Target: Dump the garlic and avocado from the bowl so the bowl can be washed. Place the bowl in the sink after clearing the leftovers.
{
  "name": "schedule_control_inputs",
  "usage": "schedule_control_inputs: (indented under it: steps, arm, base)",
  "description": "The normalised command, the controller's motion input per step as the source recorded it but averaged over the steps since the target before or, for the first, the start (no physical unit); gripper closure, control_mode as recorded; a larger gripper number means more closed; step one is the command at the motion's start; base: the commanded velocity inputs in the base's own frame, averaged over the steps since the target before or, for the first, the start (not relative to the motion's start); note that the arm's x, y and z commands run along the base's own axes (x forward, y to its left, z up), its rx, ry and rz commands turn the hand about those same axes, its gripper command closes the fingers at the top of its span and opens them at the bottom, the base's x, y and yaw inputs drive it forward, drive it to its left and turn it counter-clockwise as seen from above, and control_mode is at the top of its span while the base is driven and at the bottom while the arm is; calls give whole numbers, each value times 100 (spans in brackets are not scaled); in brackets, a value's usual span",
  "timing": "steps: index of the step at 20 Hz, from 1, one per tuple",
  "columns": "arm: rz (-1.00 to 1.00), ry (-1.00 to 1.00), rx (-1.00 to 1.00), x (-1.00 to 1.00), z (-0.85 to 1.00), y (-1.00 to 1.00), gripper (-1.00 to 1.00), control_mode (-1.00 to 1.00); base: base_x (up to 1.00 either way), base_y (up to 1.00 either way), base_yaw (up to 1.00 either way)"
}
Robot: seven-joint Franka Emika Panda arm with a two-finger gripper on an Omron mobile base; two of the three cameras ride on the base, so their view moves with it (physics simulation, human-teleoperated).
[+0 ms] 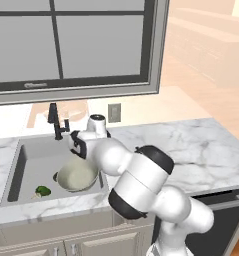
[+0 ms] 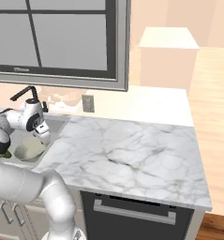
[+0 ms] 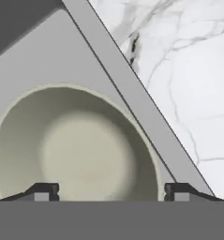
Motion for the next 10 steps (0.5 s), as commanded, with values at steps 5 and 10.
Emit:
schedule_control_inputs:
  steps: [5,10]
  arm:
    - [-4,-11,0,-48,100,-44,-100,-100]
    - [0,-27,4,-100,82,-100,-100,-100]
  base:
    - [0,0,0]
    - [0,0,0]
